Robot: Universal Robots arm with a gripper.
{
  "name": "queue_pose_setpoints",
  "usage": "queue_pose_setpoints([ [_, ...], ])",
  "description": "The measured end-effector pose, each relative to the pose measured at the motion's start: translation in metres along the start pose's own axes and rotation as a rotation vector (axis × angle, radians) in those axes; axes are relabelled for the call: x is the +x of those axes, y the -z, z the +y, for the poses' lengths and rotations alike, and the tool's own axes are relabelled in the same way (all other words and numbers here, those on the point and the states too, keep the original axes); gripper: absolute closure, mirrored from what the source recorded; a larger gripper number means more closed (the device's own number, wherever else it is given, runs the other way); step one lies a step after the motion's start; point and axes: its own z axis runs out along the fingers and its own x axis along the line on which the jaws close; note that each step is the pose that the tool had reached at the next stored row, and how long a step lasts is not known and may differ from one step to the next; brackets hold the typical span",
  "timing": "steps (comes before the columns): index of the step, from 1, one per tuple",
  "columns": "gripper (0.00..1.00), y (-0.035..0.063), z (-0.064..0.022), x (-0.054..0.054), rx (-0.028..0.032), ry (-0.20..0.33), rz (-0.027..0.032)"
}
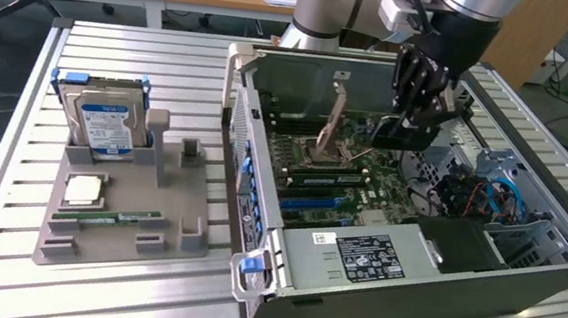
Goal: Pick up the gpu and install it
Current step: 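Insert the gpu into the slot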
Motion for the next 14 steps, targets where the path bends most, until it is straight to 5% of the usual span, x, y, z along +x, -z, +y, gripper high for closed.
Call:
queue_pose_setpoints([
  [14,0.73,-0.0184,0.0119,0.001,0.0011,0.010,0.0000],
])
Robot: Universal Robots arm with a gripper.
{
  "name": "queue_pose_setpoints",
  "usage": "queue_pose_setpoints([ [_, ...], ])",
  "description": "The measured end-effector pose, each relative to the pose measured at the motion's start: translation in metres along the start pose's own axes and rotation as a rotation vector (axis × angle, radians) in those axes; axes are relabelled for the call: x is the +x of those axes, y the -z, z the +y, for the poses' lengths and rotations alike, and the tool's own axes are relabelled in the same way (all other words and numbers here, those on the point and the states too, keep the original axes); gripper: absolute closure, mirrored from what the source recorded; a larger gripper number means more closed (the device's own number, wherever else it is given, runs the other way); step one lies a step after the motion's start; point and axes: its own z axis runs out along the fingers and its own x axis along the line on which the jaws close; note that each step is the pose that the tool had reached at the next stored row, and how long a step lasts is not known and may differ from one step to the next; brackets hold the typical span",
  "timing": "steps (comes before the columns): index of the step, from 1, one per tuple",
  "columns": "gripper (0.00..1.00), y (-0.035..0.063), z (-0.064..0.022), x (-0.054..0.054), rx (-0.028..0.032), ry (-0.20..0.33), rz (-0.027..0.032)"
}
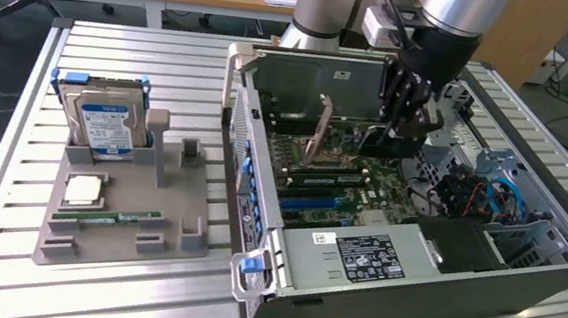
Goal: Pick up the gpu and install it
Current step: 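Insert the gpu into the slot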
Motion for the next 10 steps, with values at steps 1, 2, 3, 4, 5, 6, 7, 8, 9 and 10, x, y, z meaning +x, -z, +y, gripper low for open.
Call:
queue_pose_setpoints([
  [1,0.73,-0.0013,0.0009,0.0001,0.0002,0.001,0.0000],
  [2,0.73,-0.0025,0.0018,0.0001,0.0003,0.002,0.0000],
  [3,0.73,-0.0037,0.0027,0.0002,0.0004,0.002,-0.0001],
  [4,0.73,-0.0047,0.0035,0.0002,0.0006,0.003,0.0000],
  [5,0.73,-0.0055,0.0040,0.0003,0.0008,0.004,-0.0001],
  [6,0.73,-0.0060,0.0045,0.0003,0.0008,0.005,0.0000],
  [7,0.73,-0.0061,0.0048,0.0003,0.0007,0.005,0.0002],
  [8,0.73,-0.0063,0.0052,0.0004,0.0007,0.006,0.0002],
  [9,0.73,-0.0065,0.0055,0.0004,0.0008,0.006,0.0001],
  [10,0.73,-0.0065,0.0054,0.0004,0.0008,0.006,0.0001],
])
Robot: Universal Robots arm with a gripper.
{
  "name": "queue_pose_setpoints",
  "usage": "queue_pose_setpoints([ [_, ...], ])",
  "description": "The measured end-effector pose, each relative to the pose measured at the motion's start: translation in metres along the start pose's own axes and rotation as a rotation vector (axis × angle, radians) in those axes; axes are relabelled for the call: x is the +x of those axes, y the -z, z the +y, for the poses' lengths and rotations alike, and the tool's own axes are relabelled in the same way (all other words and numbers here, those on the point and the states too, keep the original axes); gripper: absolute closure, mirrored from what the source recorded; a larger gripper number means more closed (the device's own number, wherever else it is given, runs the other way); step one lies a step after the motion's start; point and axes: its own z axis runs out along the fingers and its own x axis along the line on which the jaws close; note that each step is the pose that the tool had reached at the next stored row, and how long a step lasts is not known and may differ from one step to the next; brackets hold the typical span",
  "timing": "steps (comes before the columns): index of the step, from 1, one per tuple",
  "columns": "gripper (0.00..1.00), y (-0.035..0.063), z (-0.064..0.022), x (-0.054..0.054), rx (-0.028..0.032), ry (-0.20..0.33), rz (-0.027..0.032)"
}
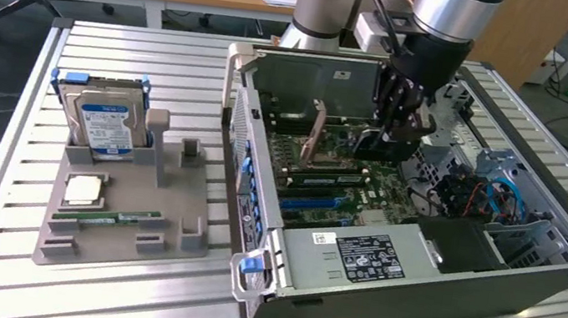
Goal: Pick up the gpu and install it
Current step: 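Insert the gpu into the slot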
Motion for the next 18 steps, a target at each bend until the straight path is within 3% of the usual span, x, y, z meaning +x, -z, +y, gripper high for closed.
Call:
queue_pose_setpoints([
  [6,0.73,-0.0028,0.0007,0.000,0.0012,0.000,-0.0002],
  [18,0.73,-0.0179,0.0027,0.000,0.0030,0.006,-0.0003],
])
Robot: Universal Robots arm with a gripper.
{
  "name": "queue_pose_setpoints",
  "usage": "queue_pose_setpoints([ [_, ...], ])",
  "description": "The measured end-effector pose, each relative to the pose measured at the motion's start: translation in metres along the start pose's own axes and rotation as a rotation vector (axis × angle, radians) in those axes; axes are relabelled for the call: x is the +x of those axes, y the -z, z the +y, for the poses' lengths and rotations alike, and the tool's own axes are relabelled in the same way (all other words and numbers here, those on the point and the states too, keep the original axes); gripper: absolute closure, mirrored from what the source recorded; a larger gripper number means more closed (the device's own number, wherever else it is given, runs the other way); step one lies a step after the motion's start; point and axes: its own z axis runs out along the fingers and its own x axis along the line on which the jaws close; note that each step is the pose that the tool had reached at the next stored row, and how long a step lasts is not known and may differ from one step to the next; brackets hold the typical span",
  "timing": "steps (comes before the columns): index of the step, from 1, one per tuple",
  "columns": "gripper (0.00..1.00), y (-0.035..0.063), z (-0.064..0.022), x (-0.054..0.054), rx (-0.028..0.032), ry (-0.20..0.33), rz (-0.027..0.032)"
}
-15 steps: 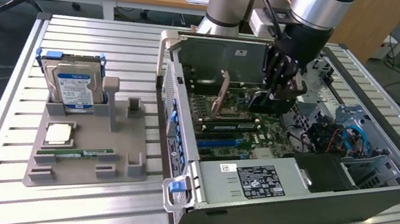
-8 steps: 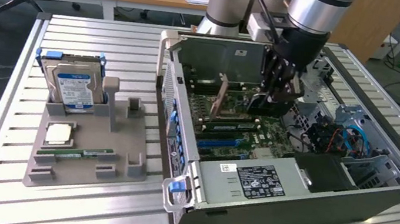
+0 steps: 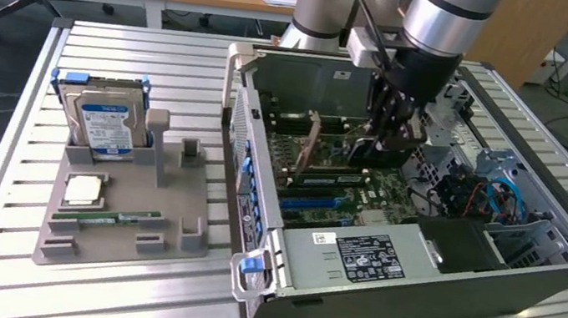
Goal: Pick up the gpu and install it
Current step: 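Insert the gpu into the slot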
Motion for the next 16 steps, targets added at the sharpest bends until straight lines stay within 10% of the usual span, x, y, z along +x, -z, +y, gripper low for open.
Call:
queue_pose_setpoints([
  [16,0.73,-0.0114,0.0046,0.000,0.0001,0.002,0.0003],
])
